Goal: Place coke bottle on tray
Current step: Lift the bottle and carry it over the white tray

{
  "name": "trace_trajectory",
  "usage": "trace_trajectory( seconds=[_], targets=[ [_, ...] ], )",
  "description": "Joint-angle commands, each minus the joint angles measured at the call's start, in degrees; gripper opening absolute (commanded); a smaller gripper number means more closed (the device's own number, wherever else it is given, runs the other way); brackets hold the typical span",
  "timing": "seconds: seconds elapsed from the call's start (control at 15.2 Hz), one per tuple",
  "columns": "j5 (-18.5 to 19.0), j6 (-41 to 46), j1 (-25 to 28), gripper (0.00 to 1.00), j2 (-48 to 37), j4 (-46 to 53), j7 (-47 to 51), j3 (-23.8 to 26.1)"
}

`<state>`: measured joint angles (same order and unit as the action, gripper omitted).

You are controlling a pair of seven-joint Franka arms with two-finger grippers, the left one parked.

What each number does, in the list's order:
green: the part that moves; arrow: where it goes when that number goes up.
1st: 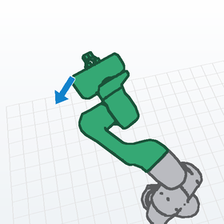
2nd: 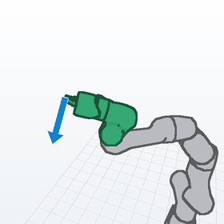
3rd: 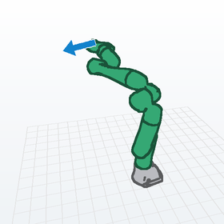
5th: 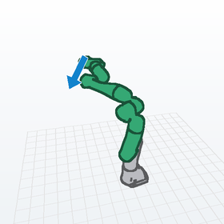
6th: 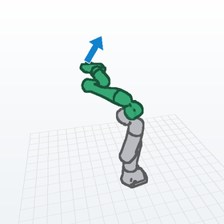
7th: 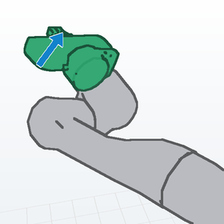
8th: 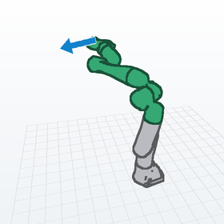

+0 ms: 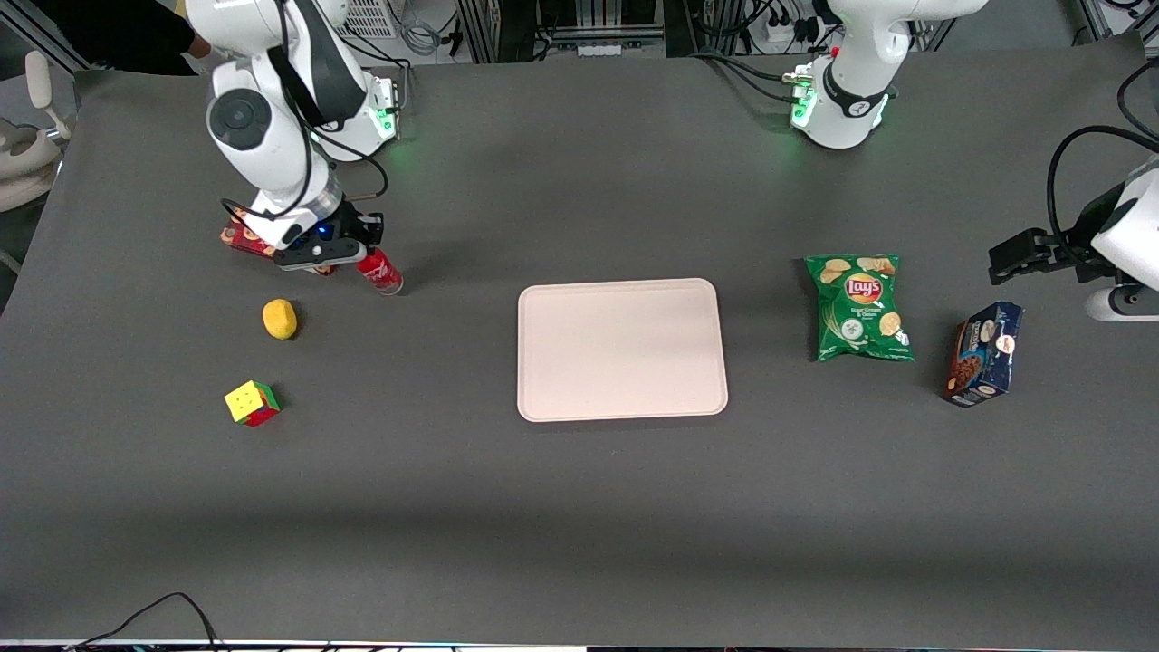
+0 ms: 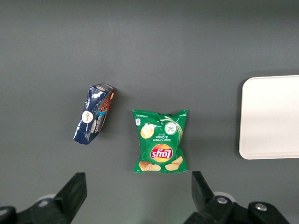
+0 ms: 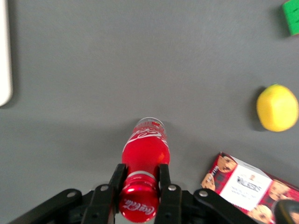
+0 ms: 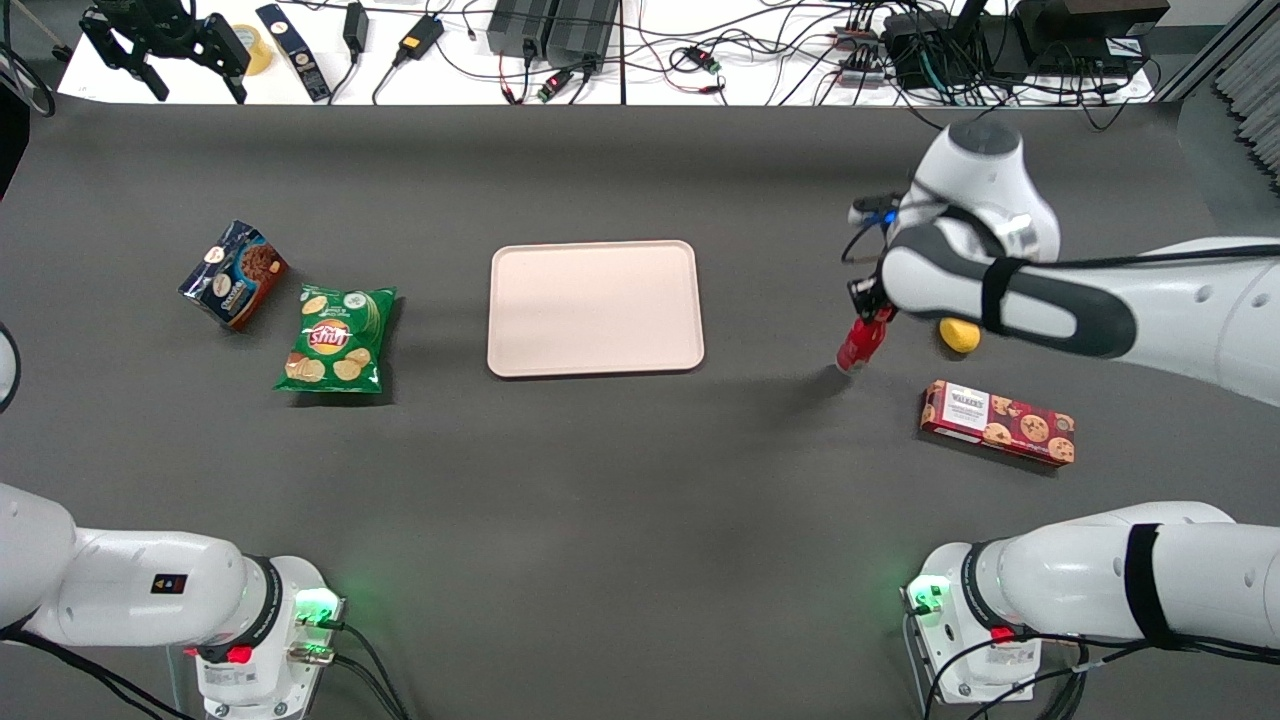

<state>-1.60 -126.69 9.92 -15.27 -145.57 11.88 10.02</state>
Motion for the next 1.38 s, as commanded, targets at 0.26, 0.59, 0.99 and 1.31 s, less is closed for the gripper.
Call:
trace_trajectory(
  seconds=[0.26, 0.59, 0.99, 1.31],
  targets=[
    [0.5, 25.9, -0.3, 0.0, 2.0, 29.8, -0.5, -0.4],
    [0.1, 33.3, 1.5, 0.0, 11.9, 48.9, 4.6, 1.9],
    [1.2, 35.6, 10.4, 0.0, 30.0, 69.4, 19.5, 2.9],
    [4.1, 33.8, 16.0, 0.0, 39.4, 76.2, 27.6, 2.9]
  ],
)
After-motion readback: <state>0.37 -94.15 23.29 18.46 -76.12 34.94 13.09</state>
